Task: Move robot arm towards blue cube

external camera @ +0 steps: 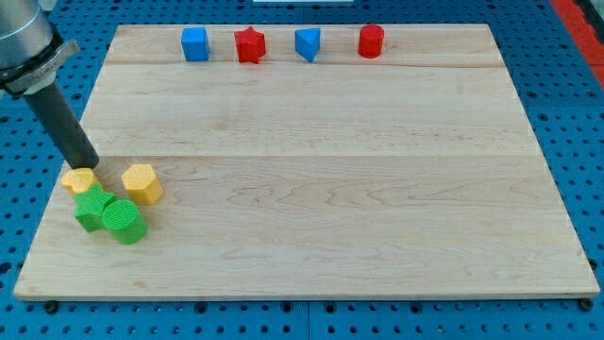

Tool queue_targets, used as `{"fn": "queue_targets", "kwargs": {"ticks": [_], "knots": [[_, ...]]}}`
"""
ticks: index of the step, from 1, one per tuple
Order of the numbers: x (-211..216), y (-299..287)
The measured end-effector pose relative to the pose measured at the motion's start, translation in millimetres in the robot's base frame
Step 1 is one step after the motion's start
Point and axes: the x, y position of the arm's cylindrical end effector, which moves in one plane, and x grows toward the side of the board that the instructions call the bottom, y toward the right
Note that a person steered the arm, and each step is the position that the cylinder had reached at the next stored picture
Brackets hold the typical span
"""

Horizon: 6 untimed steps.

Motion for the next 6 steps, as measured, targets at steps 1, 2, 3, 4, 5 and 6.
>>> {"fn": "queue_targets", "kwargs": {"ticks": [1, 2, 3, 4, 5, 6], "knots": [[-1.5, 0.0], [-1.9, -12.5], [-3.0, -21.0], [-3.9, -29.5], [-5.9, -38.2], [-6.1, -43.8]]}}
